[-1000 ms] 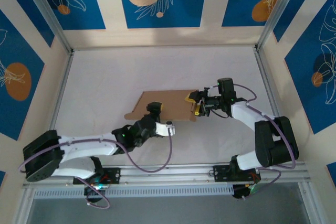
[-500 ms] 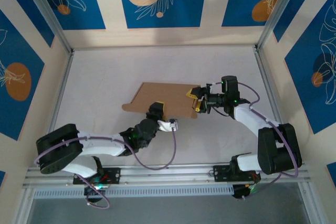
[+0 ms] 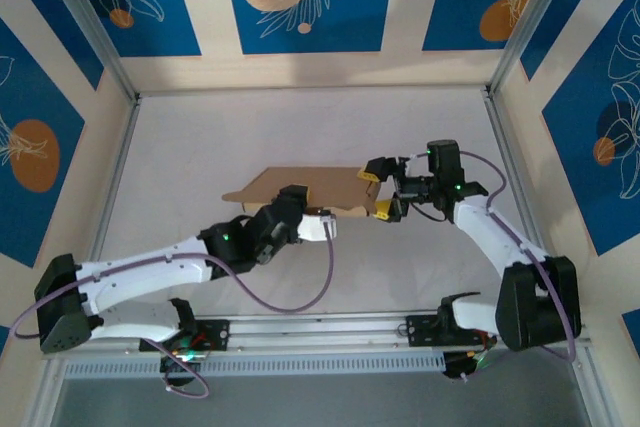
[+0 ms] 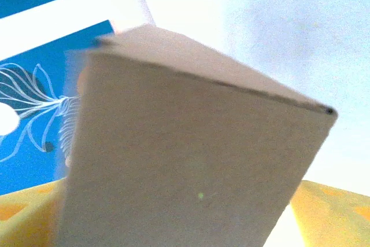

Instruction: Fold the paper box

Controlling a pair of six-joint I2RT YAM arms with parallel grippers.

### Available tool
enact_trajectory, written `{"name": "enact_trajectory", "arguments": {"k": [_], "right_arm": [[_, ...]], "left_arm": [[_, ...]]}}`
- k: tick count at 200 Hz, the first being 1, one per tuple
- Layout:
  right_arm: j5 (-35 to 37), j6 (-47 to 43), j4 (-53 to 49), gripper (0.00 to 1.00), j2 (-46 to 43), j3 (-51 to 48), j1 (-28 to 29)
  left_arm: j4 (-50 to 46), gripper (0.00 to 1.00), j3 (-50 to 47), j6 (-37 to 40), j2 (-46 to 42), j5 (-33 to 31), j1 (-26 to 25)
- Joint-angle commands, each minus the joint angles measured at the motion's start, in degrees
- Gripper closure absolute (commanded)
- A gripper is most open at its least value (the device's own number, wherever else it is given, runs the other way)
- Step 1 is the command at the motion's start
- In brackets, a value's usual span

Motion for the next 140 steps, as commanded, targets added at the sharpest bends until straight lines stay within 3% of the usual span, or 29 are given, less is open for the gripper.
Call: {"name": "enact_trajectory", "arguments": {"k": [1,45,79,99,122,140], "right_arm": [[6.1,-11.5,-16.6,0.06,-4.4,3.9,-0.6],[14.3,-19.5,-25.2,0.06,-9.0,3.8,-0.3],[22.6,-26.2,-33.5,0.10,-13.4,7.6,-0.2],[26.3,-30.8,-36.0,0.22,-17.1,10.4,1.1],[31.4,-36.3,-39.0,0.48,-18.7,13.5,5.3],[36.6,-41.5,-41.2,0.48,-18.1,15.3,10.9]], "left_arm": [[-23.6,0.54,9.2,-9.7,1.0,6.4,0.7],[-44.5,0.51,23.9,-14.4,11.1,13.7,1.6],[-50.5,0.50,29.7,-15.0,17.7,19.6,3.0],[-52.1,0.51,31.6,-14.7,21.0,22.7,4.3],[-53.1,0.52,33.7,-14.3,24.2,26.9,6.0],[-53.6,0.50,34.7,-12.6,25.8,30.6,7.1]]}}
